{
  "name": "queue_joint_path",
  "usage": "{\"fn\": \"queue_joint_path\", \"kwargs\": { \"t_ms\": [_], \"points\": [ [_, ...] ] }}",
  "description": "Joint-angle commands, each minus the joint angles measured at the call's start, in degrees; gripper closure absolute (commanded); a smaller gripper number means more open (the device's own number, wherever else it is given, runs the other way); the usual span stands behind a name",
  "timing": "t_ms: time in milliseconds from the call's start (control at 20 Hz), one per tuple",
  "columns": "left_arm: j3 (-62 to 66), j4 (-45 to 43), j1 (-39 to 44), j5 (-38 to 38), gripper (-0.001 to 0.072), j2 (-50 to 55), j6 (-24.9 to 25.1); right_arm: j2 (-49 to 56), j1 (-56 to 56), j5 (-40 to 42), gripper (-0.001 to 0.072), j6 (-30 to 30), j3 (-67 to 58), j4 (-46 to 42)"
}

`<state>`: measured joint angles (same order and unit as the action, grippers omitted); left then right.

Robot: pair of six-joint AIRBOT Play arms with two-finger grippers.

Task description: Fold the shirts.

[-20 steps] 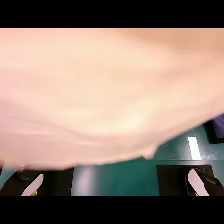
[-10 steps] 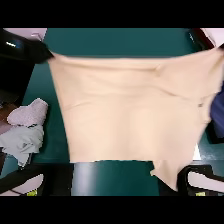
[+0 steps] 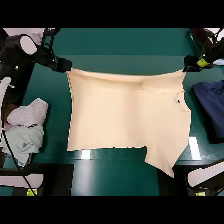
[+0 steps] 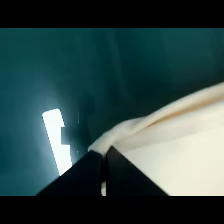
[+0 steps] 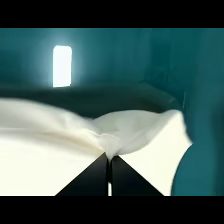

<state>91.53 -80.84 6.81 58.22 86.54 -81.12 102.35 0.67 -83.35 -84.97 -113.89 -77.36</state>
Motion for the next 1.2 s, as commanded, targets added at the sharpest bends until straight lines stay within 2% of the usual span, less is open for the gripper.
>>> {"fn": "queue_joint_path", "kwargs": {
  "t_ms": [0, 300, 400, 750, 1100, 1150],
  "points": [
    [-0.2, -1.3, -1.9, -9.4, 0.0684, 1.0, 0.5, 1.0, -2.0, 8.0, 0.0697, -0.1, -0.1, -0.7],
    [-0.7, 1.7, -4.7, -6.1, 0.0684, 1.4, 1.8, 0.4, -2.7, 6.7, 0.0697, 0.7, 2.7, -0.7],
    [-2.9, 4.6, -4.7, -4.9, 0.0684, 1.4, 4.1, -1.4, -1.7, 7.2, 0.0697, 1.6, 7.7, -0.8],
    [-15.1, 9.2, -4.7, -4.6, 0.0683, 1.4, 4.7, -13.1, -1.1, 15.4, 0.0696, 1.6, 31.1, -0.7],
    [-16.6, 12.2, -4.7, -1.4, 0.0672, 1.4, 4.4, -19.0, -1.1, 19.3, 0.0693, 1.4, 44.2, 0.7],
    [-16.6, 12.3, -4.7, -0.7, 0.0437, 1.4, 4.2, -18.9, -1.2, 18.6, 0.0689, 1.4, 44.6, 2.8]
  ]
}}
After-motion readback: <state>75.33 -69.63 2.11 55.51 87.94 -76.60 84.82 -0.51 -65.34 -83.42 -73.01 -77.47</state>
